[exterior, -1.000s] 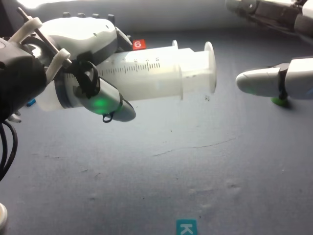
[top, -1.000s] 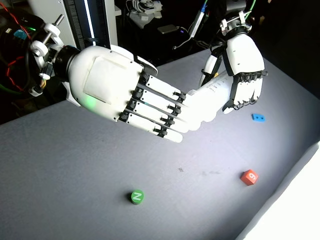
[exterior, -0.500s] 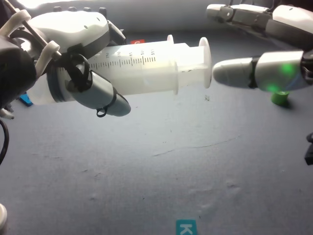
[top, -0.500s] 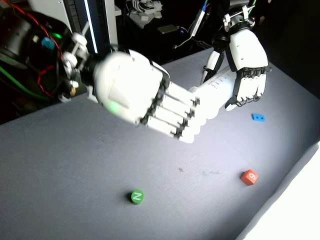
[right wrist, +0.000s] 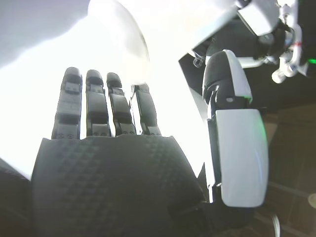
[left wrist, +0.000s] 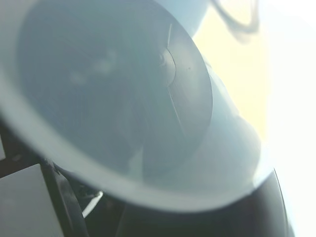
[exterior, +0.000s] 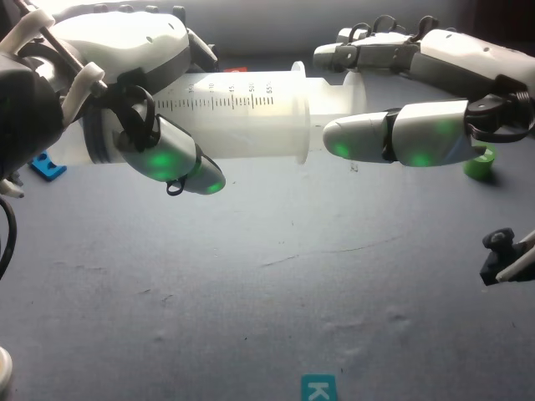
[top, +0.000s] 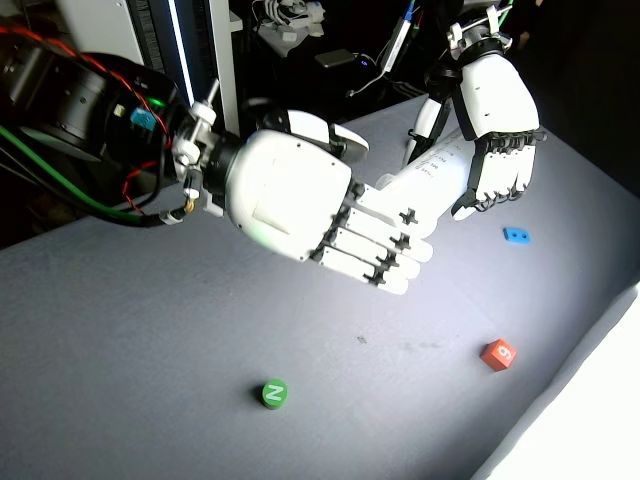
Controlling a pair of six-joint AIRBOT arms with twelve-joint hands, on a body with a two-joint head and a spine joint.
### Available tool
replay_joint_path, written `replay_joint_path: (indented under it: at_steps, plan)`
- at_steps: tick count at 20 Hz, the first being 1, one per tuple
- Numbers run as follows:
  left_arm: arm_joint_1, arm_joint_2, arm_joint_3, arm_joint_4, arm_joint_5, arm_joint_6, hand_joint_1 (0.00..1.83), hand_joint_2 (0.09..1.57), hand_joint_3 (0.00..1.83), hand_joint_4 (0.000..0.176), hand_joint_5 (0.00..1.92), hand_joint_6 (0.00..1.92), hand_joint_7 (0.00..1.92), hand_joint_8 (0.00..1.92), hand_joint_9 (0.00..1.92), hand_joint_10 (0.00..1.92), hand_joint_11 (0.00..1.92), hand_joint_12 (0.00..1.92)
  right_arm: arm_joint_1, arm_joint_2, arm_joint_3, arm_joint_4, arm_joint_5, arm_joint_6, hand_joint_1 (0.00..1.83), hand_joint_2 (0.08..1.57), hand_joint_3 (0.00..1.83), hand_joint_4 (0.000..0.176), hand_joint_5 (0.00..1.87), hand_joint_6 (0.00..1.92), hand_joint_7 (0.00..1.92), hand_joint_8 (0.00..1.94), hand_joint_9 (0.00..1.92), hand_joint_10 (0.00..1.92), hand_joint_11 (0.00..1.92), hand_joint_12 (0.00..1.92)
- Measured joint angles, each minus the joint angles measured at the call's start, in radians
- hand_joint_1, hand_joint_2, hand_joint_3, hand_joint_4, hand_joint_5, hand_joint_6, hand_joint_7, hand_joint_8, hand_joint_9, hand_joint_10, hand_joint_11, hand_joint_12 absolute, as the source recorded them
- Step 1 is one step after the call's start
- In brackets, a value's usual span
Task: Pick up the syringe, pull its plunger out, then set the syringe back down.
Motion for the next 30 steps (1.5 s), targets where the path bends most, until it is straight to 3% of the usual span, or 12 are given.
replay_joint_path:
  at_steps: [2,6,10,11,12,15,18,20,21,22,24,30]
  plan:
    - [0.000,0.000,0.000,0.000,0.000,0.000,1.36,1.16,0.00,0.000,0.90,0.91,0.91,1.19,0.74,1.48,0.49,1.44,-0.003,-0.006,0.004,-0.001,0.005,0.000,0.80,1.15,0.00,0.000,0.31,0.01,0.33,0.06,0.34,0.11,0.00,0.96]
    - [-0.003,0.000,0.001,0.000,0.005,0.003,1.36,1.16,0.00,0.000,0.92,0.88,0.90,1.25,0.73,1.45,0.51,1.39,-0.007,-0.027,0.030,-0.001,0.023,-0.002,0.99,1.11,0.00,0.000,0.37,0.00,0.42,0.06,0.22,0.68,0.00,1.19]
    - [-0.008,0.000,0.008,-0.001,0.009,0.006,1.36,1.16,0.00,0.000,0.91,0.90,0.91,1.20,0.73,1.48,0.47,1.42,-0.007,-0.048,0.041,0.005,0.045,-0.002,1.09,1.07,0.00,0.000,0.52,0.07,0.47,0.08,0.23,0.80,0.00,1.31]
    - [-0.009,0.000,0.010,-0.001,0.006,0.006,1.36,1.16,0.00,0.000,0.91,0.89,0.91,1.21,0.73,1.49,0.48,1.43,-0.011,-0.057,0.047,0.006,0.058,-0.002,1.14,1.06,0.00,0.000,0.58,0.78,0.53,0.09,0.31,0.73,0.02,1.38]
    - [-0.009,0.002,0.010,-0.001,0.006,0.008,1.36,1.16,0.00,0.000,0.91,0.88,0.92,1.20,0.74,1.47,0.49,1.42,-0.011,-0.064,0.050,0.007,0.069,-0.002,1.13,1.05,0.00,0.000,0.38,0.94,0.53,0.10,0.30,0.79,0.03,1.42]
    - [-0.009,0.004,0.010,-0.001,0.010,0.011,1.36,1.17,0.00,0.000,0.92,0.86,0.90,1.23,0.72,1.50,0.48,1.44,-0.017,-0.078,0.055,0.007,0.089,-0.002,1.12,1.05,0.00,0.000,0.37,0.70,0.58,0.21,0.30,0.99,0.10,1.45]
    - [-0.010,0.005,0.010,-0.007,0.014,0.013,1.36,1.16,0.00,0.000,0.91,0.90,0.91,1.21,0.72,1.47,0.47,1.39,-0.019,-0.091,0.063,0.009,0.095,-0.002,1.11,1.08,0.01,0.000,0.43,0.37,0.28,0.96,0.22,1.25,0.09,1.57]
    - [-0.010,0.006,0.010,-0.010,0.019,0.012,1.36,1.16,0.00,0.000,0.93,0.86,0.91,1.21,0.73,1.46,0.48,1.40,-0.024,-0.092,0.063,0.005,0.097,0.000,1.18,1.09,0.00,0.000,0.55,0.52,0.37,1.03,0.36,1.21,0.29,1.50]
    - [-0.010,0.006,0.010,-0.011,0.021,0.013,1.36,1.16,0.00,0.000,0.92,0.86,0.90,1.23,0.72,1.47,0.47,1.41,-0.025,-0.092,0.063,0.005,0.097,0.000,1.13,1.18,0.01,0.000,0.74,1.11,0.44,1.07,0.44,1.22,0.38,1.49]
    - [-0.011,0.006,0.010,-0.016,0.024,0.012,1.36,1.18,0.00,0.000,0.88,0.93,0.88,1.26,0.71,1.49,0.46,1.42,-0.025,-0.091,0.063,0.009,0.099,0.000,1.17,1.23,0.01,0.000,0.84,1.16,0.57,1.45,0.51,1.25,0.47,1.51]
    - [-0.012,0.006,0.010,-0.021,0.032,0.008,1.36,1.17,0.00,0.000,0.91,0.88,0.89,1.25,0.72,1.49,0.47,1.42,-0.025,-0.087,0.064,0.012,0.107,0.001,1.32,1.24,0.00,0.000,0.79,1.20,0.61,1.47,0.72,1.52,0.60,1.50]
    - [-0.013,0.006,0.008,-0.020,0.053,-0.003,1.36,1.17,0.00,0.000,0.91,0.88,0.90,1.24,0.72,1.48,0.48,1.43,-0.018,-0.041,0.038,0.005,0.096,0.004,1.27,1.16,0.00,0.000,0.93,0.87,0.87,1.36,0.92,1.29,0.89,1.38]
